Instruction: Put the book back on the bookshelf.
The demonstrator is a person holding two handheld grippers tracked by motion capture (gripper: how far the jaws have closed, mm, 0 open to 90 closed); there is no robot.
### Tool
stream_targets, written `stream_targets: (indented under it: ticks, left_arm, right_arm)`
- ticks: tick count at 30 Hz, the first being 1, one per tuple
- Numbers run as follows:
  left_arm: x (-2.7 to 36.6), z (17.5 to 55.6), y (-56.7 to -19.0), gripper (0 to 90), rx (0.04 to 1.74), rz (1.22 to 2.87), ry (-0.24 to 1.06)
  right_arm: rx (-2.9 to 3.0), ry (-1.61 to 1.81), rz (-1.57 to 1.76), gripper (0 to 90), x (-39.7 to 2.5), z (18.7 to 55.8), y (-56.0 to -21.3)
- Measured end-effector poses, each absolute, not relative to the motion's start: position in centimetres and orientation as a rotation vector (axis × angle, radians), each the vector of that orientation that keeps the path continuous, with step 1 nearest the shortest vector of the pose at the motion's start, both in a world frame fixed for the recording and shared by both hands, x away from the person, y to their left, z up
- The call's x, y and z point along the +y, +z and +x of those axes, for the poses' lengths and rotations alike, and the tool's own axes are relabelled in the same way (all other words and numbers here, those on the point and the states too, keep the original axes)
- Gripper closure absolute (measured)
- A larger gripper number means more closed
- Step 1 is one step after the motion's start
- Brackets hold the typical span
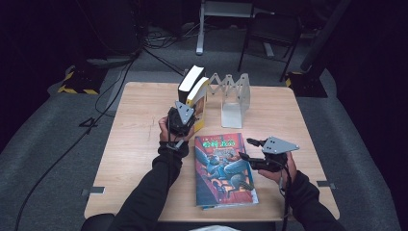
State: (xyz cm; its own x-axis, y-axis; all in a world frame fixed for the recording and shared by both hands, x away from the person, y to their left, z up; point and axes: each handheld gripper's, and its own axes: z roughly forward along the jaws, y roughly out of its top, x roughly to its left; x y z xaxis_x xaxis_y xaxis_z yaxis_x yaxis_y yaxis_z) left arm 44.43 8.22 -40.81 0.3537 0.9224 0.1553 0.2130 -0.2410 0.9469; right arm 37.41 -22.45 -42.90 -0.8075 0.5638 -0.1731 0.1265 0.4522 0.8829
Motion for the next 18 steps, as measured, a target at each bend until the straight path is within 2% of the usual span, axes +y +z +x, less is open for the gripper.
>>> stream_targets:
  ticks: [8, 18]
  left_arm:
    - [7.4, 44.8, -40.4, 74.7, 1.016, 1.641, 1.019]
    - [6.6, 45.4, -41.9, 74.6, 1.045, 1.621, 1.055]
  right_arm:
    - [2.266, 1.324, 0.584, 40.7, -22.6, 37.4, -43.0]
    - [2.271, 1.318, 0.572, 40.7, -22.5, 37.3, -43.1]
